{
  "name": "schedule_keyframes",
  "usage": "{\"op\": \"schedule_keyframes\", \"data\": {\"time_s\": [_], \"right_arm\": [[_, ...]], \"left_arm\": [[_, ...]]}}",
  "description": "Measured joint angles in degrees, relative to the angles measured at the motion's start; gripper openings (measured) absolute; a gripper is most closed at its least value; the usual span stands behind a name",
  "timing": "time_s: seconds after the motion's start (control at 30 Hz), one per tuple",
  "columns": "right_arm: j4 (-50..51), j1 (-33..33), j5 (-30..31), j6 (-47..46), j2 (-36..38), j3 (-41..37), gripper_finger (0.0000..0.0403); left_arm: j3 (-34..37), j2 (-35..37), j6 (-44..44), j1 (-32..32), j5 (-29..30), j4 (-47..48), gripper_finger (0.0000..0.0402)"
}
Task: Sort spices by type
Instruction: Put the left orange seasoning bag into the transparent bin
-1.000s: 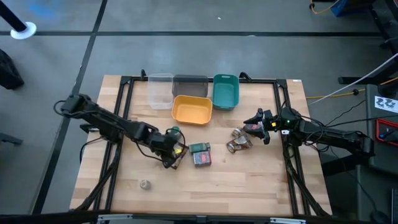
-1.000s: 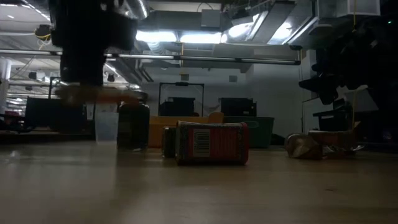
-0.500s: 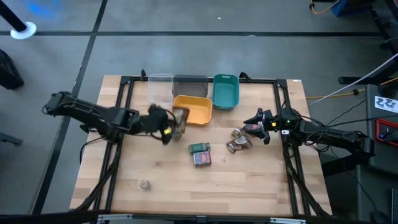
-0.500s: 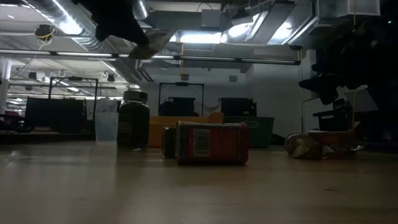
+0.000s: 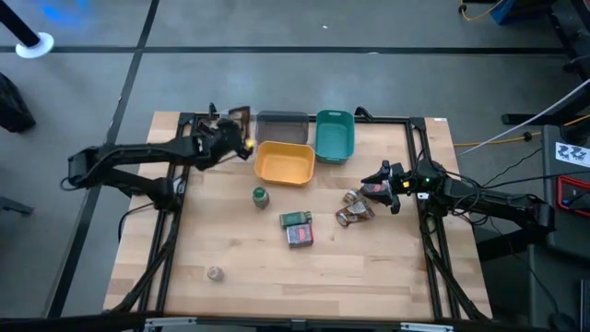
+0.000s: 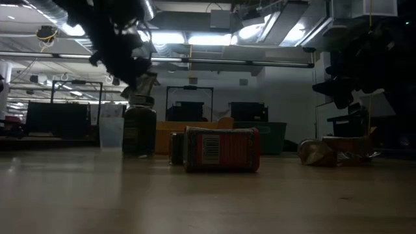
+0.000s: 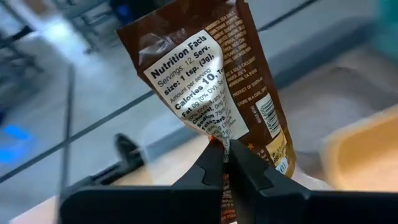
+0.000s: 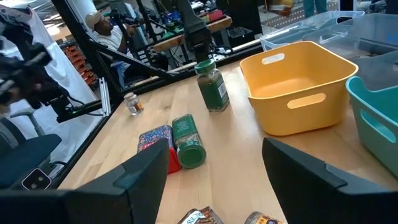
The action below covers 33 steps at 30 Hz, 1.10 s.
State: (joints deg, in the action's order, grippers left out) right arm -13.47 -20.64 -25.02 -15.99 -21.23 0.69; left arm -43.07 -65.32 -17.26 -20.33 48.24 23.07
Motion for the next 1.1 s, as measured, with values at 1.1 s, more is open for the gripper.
{"op": "schedule_keyframes", "data": {"time_s": [1.1], "right_arm": [[-0.1,0.0,0.6,4.4,0.0,0.0,0.0257]], "left_arm": [[10.6,-20.8,22.3,-25.6,-19.2,-35.9,0.0022]]}}
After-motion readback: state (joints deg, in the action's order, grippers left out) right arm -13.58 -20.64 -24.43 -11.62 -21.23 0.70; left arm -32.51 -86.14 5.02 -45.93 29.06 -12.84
